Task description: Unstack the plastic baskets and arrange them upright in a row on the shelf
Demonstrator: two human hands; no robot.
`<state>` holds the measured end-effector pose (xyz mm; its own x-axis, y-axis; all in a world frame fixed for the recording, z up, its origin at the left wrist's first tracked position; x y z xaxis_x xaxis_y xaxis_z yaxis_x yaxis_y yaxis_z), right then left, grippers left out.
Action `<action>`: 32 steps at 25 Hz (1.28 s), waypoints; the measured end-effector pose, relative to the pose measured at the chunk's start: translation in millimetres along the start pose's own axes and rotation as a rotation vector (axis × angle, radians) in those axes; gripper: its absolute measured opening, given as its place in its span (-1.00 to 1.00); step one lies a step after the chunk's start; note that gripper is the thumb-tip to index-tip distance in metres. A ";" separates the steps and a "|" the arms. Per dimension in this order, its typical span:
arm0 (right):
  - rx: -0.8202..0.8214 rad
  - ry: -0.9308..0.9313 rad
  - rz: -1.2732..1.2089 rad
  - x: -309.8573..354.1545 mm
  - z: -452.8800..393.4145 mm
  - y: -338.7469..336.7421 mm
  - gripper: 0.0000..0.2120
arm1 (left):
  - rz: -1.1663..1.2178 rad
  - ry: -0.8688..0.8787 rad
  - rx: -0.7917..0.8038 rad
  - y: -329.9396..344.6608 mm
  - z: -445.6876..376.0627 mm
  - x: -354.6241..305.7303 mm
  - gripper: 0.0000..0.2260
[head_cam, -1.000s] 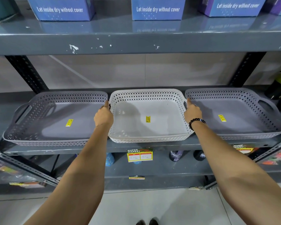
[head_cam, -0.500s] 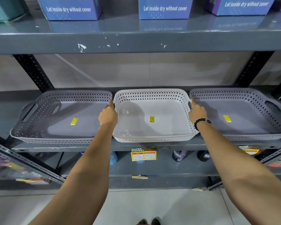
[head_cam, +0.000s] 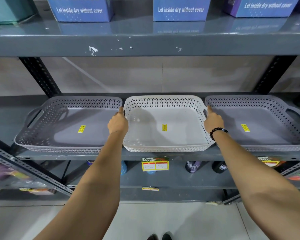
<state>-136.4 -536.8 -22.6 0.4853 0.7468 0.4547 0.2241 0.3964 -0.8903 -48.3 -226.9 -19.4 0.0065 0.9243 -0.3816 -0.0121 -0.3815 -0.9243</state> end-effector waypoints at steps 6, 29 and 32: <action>-0.009 0.003 -0.006 -0.3 -0.2 0.5 -0.40 | -0.010 -0.003 -0.001 0.6 -0.4 1.3 -0.45; 0.082 0.014 0.054 0.5 -1.1 -3.0 -0.39 | -0.035 0.051 0.059 -2.1 0.9 1.1 -0.48; 0.087 -0.043 0.189 -6.0 8.5 -7.9 -0.40 | -0.014 0.053 0.092 -8.6 13.1 -1.3 -0.50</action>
<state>-148.2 -539.9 -18.1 0.4748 0.8338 0.2817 0.0579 0.2897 -0.9553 -61.3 -224.7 -10.9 0.0597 0.9268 -0.3709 -0.1036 -0.3638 -0.9257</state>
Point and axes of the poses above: each hand's wrist, its own z-axis away from the middle knuckle, its own y-axis out of the palm, x = y × z, the point moved 1 cm from there along -z, towards the middle knuckle, and after that the axes turned 2 degrees about -z, right-handed, at the moved point
